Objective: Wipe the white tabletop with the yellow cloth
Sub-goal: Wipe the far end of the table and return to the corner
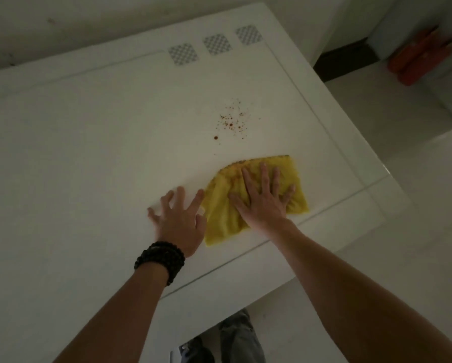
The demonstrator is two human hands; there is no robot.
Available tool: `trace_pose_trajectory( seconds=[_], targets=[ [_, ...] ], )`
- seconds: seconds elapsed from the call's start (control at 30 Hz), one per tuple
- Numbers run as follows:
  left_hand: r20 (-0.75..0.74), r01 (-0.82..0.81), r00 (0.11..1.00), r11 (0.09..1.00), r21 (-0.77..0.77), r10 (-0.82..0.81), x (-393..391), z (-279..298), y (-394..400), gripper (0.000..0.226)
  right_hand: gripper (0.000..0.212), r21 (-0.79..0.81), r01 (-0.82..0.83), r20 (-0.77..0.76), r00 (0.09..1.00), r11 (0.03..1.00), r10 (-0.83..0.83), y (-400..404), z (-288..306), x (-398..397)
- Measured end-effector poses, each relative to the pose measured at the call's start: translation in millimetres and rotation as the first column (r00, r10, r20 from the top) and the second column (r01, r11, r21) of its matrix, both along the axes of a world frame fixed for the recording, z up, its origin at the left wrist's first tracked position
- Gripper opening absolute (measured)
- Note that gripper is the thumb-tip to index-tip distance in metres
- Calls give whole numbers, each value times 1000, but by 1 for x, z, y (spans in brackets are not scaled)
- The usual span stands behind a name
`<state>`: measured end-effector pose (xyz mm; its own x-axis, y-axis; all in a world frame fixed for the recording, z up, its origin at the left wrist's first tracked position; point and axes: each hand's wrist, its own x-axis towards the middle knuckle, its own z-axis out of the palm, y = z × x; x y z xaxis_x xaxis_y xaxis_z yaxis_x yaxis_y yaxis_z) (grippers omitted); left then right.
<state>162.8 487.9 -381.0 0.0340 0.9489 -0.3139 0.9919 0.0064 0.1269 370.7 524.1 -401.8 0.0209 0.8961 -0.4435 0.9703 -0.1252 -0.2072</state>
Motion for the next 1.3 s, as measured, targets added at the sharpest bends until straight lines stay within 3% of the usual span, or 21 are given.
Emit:
trace_pose_trajectory(
  seconds=[0.17,0.37,0.6,0.77,1.03,1.3],
  targets=[
    [-2,-19,1000,1000,5,19,5,2,0,60,78,22,-56,19,998,998,56,20,-1,3],
    [-18,32,999,999,-40,-33,-3,8,2,56,71,2,-127,19,992,992,127,-66,6,-11],
    [-21,104,994,994,-19,-105,-28,24,25,67,75,-97,13,5,1000,995,-13,-82,8,-34],
    [-44,71,996,997,-42,-72,-44,19,65,70,86,-132,99,-12,995,986,-102,-24,12,-55],
    [-98,-36,995,999,14,37,-58,1,159,64,86,-45,-45,-10,999,998,45,99,3,-63],
    [-27,-168,985,983,78,170,-52,-3,198,49,86,-3,-129,-10,992,992,129,209,-3,-73]
  ],
)
